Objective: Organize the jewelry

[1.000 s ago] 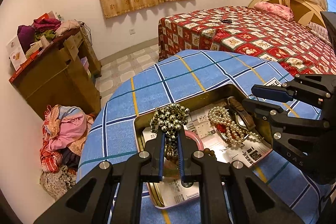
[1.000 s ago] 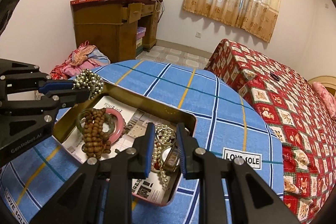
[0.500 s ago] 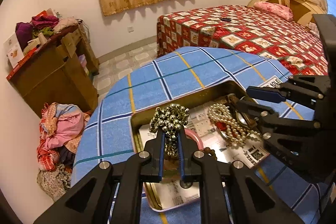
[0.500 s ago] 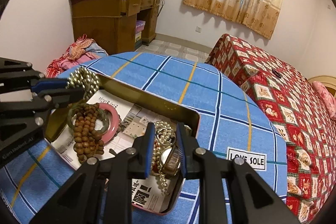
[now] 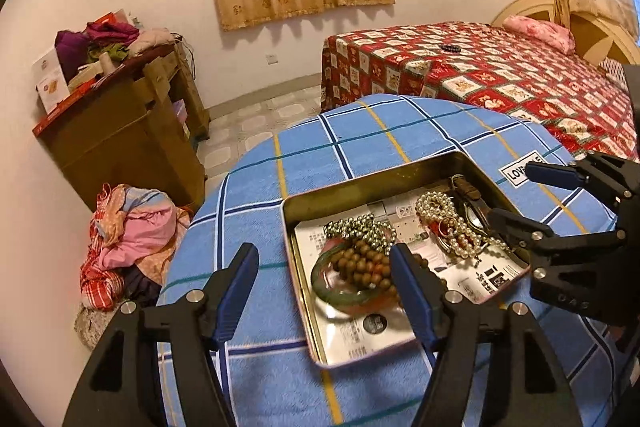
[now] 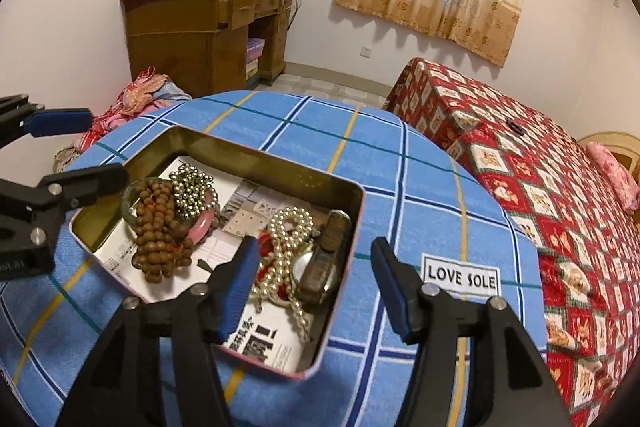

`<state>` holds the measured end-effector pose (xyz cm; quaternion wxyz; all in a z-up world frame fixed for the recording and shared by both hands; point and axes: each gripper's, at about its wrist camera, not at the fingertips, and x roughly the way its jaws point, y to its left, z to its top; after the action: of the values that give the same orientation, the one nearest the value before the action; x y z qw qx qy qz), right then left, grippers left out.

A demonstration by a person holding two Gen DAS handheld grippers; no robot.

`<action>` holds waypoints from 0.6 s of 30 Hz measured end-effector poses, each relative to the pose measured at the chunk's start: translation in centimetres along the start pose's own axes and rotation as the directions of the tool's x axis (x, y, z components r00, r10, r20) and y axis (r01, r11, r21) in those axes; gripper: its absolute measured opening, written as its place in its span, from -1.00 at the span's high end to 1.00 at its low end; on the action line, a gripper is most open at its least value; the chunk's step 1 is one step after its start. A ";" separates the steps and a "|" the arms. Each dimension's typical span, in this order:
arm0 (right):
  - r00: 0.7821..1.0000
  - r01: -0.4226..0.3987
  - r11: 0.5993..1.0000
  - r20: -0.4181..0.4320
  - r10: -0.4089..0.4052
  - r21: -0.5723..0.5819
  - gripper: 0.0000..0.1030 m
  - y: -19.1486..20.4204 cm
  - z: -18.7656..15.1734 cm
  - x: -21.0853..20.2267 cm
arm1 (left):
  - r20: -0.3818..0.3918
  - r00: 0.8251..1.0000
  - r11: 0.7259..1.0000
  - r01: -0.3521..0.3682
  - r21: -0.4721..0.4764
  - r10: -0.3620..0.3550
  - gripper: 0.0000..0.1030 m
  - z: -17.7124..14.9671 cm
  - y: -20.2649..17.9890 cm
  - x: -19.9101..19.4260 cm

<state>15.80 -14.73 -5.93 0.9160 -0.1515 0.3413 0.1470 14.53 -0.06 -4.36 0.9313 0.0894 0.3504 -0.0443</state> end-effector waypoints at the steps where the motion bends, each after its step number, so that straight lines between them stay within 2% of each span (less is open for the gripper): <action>1: 1.000 0.003 1.000 0.004 -0.003 0.007 -0.27 -0.1 -0.1 -0.3 | 0.002 1.000 1.000 -0.005 -0.004 0.005 -0.33 -0.2 0.1 -0.3; 3: 1.000 0.002 1.000 0.017 -0.002 0.016 -0.34 -0.1 -0.5 -1.0 | 0.009 1.000 1.000 -0.008 -0.012 0.008 -0.33 -0.7 0.1 -1.0; 18: 0.998 -0.002 0.999 0.055 0.000 0.038 -0.36 0.8 -1.4 -3.6 | 0.041 0.999 0.998 -0.017 -0.059 0.019 -0.33 -2.3 0.8 -4.1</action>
<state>12.12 -15.14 -4.70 0.9276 -0.1297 0.3188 0.1451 10.07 1.29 -3.28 0.9409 0.0641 0.3313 -0.0273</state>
